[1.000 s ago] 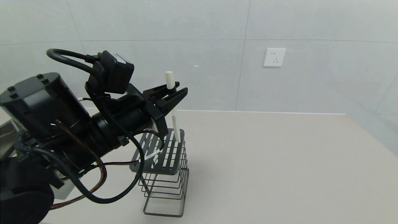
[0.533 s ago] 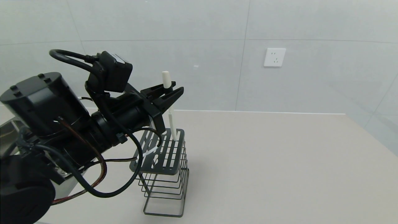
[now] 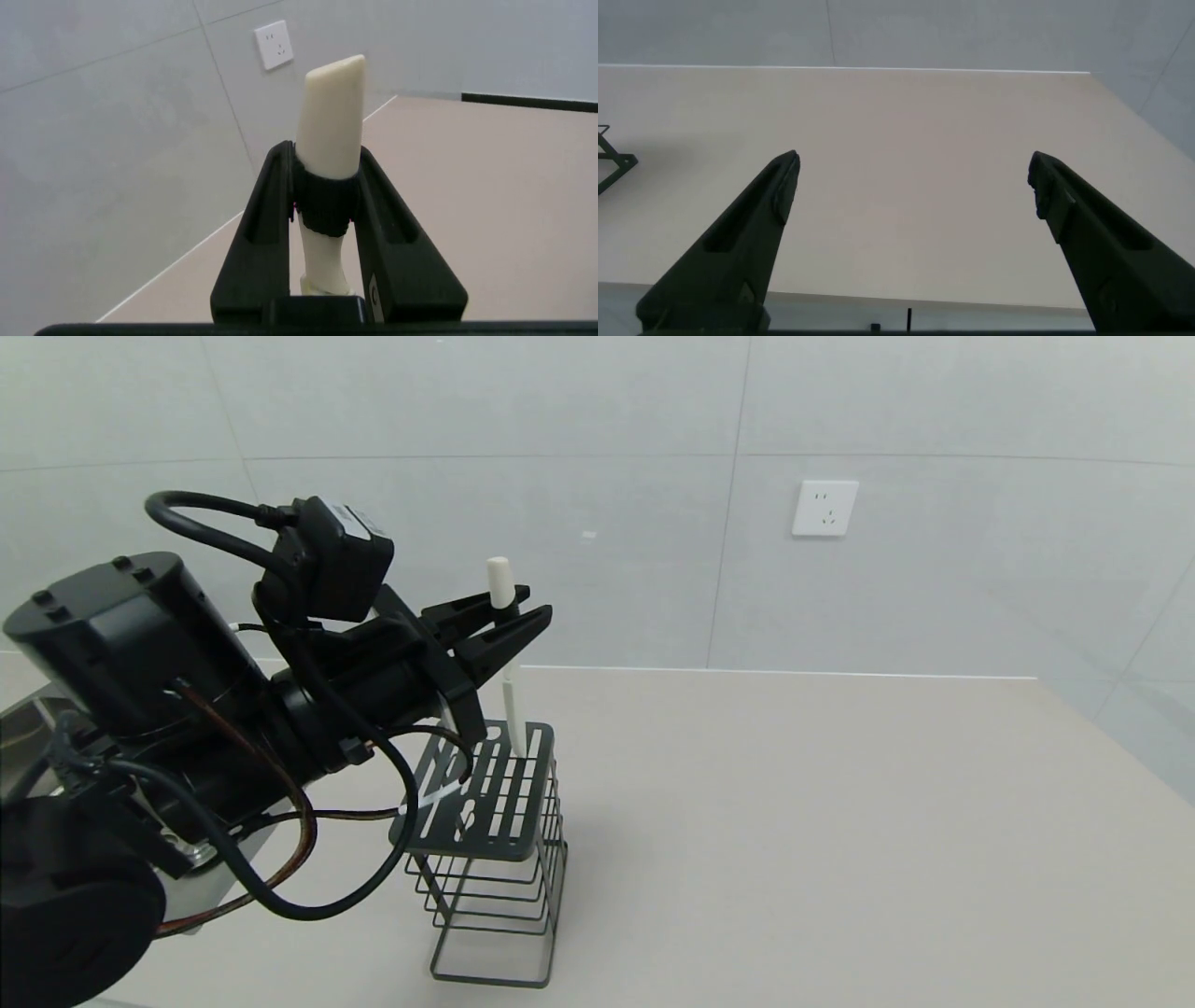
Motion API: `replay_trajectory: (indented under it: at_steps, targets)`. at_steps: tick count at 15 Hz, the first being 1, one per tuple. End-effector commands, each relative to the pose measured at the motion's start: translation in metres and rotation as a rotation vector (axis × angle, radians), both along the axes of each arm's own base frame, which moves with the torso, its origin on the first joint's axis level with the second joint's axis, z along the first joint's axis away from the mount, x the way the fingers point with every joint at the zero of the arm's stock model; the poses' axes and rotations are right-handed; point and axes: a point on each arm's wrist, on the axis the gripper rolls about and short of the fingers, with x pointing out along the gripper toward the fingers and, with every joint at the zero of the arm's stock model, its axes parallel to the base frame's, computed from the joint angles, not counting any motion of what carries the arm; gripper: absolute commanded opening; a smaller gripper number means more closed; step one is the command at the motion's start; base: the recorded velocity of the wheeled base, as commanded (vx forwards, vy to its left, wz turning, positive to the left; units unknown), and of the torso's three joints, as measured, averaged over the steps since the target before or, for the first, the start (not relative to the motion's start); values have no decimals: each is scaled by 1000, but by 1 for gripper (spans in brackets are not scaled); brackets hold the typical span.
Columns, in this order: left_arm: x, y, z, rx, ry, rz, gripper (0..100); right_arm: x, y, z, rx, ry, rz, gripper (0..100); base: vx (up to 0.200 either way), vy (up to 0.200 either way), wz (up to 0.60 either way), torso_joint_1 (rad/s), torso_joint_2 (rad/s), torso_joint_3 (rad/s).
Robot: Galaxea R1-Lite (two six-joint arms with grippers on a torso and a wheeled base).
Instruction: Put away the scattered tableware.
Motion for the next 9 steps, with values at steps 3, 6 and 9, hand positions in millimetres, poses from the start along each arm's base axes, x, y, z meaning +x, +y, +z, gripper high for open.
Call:
replay_trajectory:
  at_steps: [3, 6, 9]
  targets:
    - [0, -3, -1, 1, 4, -13, 0, 0, 0, 0, 0, 1, 1, 100, 0, 0, 0, 0, 0, 0]
    - [-1, -4, -2, 3, 9, -21, 0, 0, 0, 0, 0, 1, 1, 100, 0, 0, 0, 0, 0, 0]
    - [-1, -4, -4, 6, 16, -21, 0, 0, 0, 0, 0, 1, 1, 100, 0, 0, 0, 0, 0, 0]
